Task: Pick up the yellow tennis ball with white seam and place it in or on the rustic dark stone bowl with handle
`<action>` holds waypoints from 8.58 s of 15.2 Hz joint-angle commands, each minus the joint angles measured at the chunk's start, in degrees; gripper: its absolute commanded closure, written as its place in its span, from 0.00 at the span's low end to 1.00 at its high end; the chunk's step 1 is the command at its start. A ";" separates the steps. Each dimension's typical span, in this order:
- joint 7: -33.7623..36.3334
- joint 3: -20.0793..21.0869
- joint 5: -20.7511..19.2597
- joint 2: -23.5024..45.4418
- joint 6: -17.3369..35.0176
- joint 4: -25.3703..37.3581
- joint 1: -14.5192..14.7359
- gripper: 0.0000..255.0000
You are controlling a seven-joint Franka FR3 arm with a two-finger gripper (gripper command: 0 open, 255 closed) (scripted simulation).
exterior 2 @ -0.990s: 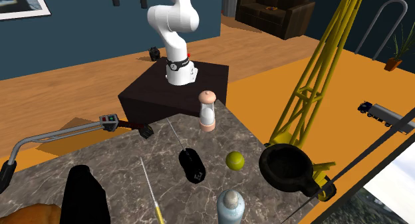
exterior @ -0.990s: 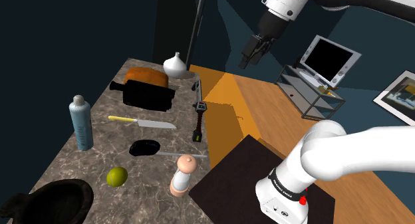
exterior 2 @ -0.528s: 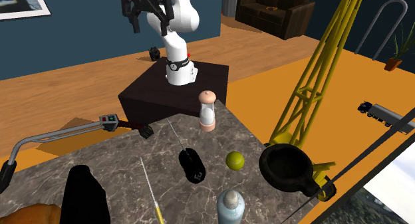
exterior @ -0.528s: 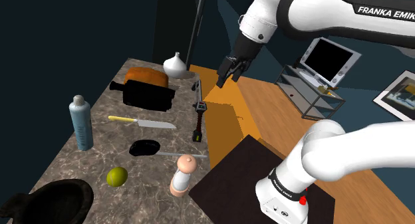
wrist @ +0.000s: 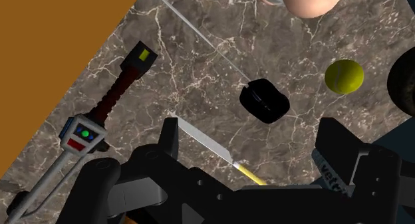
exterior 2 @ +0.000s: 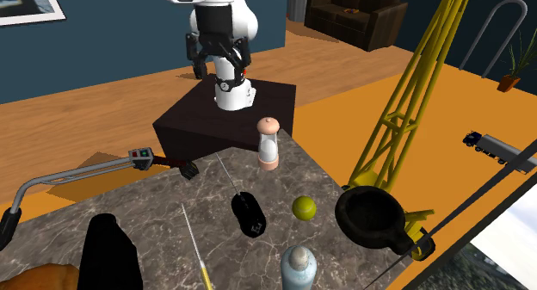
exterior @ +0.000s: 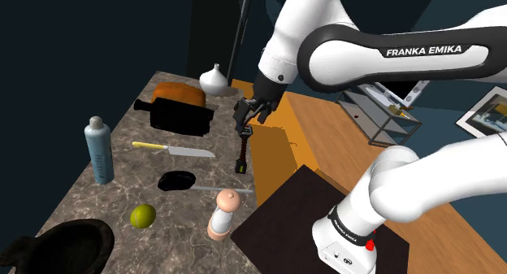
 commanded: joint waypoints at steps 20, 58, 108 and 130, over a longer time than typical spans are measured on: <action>39.80 14.45 -27.49 49.00 27.46 16.35 1.84 0.00; 50.71 6.50 -38.29 67.28 29.40 30.76 12.97 1.00; 54.67 10.48 -36.63 77.83 4.58 64.86 26.12 1.00; 54.35 11.41 -35.63 75.22 2.81 64.08 25.43 0.00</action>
